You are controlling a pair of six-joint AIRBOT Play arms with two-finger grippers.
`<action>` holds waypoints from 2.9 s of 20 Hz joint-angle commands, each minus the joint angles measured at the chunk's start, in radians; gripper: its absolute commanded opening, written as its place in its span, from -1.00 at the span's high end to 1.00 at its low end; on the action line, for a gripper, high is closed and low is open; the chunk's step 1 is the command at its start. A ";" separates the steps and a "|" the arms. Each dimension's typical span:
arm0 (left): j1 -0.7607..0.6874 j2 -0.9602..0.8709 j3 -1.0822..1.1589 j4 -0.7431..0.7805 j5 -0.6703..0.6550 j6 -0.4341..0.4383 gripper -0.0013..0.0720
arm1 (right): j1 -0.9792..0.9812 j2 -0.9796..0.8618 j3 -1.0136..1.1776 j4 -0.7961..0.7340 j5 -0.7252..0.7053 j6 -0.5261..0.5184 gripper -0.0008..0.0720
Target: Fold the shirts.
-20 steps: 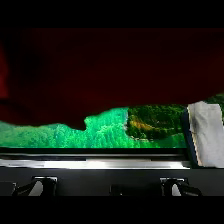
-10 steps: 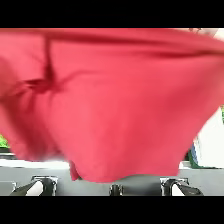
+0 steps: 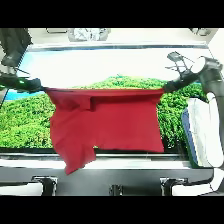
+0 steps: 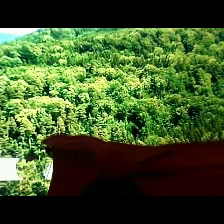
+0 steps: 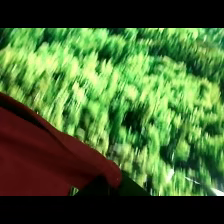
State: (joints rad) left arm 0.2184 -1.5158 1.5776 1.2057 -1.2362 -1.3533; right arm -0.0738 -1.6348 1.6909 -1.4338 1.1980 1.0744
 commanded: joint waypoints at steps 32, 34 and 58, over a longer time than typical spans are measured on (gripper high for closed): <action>-0.053 -0.190 -0.063 0.026 -0.275 -0.053 0.51 | 0.022 -0.204 -0.037 0.048 0.181 -0.004 0.56; -0.040 -0.180 -0.049 0.026 -0.293 -0.061 -0.33 | 0.019 -0.188 -0.036 0.045 0.192 -0.012 -0.55; 0.002 0.445 -1.151 -0.205 0.120 0.010 -0.35 | -0.170 0.126 -0.546 0.080 0.291 -0.129 -0.57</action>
State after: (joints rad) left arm 0.2516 -1.0733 0.4488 0.9955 -1.2072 -1.3121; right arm -0.2432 -1.5166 1.1912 -1.3399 1.5108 0.9478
